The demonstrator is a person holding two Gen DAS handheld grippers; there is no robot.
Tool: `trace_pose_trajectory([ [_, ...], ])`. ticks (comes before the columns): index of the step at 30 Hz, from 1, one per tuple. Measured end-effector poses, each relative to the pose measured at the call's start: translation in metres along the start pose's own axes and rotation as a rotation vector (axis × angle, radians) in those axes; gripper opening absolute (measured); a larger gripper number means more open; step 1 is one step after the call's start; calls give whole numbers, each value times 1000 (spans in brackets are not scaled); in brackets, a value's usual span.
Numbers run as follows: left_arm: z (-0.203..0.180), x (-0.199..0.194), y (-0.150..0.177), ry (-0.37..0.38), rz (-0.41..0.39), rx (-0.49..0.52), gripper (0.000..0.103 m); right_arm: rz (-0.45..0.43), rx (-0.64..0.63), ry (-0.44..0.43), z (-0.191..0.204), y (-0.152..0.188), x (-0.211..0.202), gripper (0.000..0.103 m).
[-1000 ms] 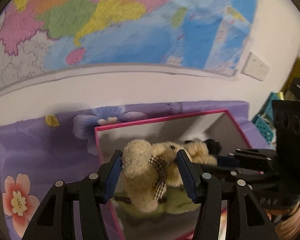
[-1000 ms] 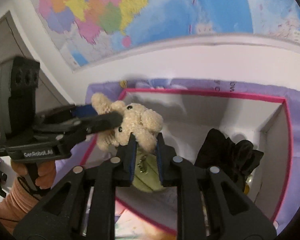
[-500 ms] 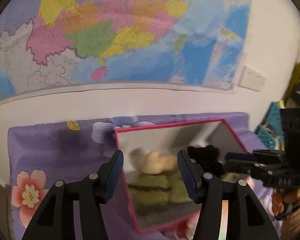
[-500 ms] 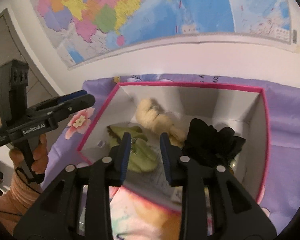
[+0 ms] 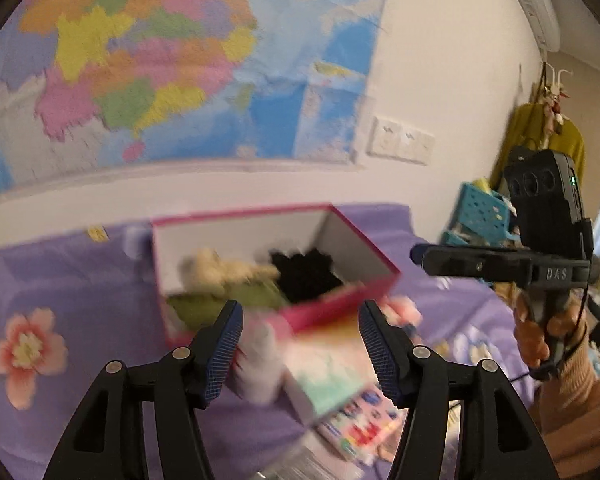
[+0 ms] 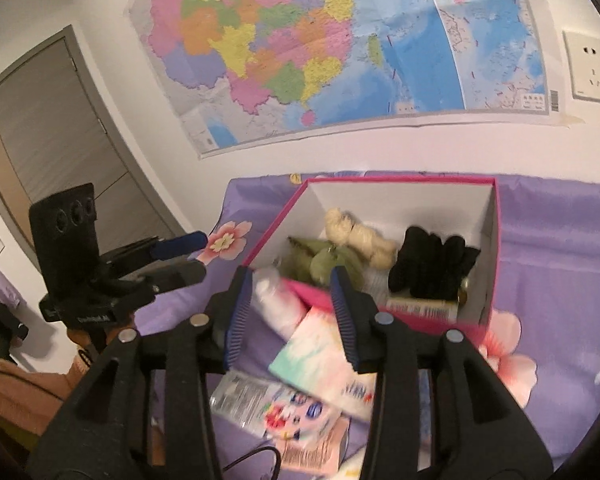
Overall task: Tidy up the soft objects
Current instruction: 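Move the right tool back over the remaining items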
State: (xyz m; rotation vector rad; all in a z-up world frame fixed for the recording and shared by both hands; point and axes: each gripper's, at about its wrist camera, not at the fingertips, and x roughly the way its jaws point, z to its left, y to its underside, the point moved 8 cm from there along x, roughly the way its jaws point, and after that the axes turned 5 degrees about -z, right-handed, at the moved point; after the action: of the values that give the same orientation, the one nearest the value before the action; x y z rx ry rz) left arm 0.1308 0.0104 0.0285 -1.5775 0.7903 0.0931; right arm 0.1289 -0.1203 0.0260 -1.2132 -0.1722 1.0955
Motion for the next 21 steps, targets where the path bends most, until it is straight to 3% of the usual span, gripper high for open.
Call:
trace_pose_trajectory([
  [12,-25,32,114,91,292,-95,61,197,100,31,-17,100,12,44],
  [15,-34,39,133,122,350,-108,61,235,115,28,-19,115,23,44],
  [21,-46,48,147,155,391,-114,60,265,132,29,-22,133,37,44],
])
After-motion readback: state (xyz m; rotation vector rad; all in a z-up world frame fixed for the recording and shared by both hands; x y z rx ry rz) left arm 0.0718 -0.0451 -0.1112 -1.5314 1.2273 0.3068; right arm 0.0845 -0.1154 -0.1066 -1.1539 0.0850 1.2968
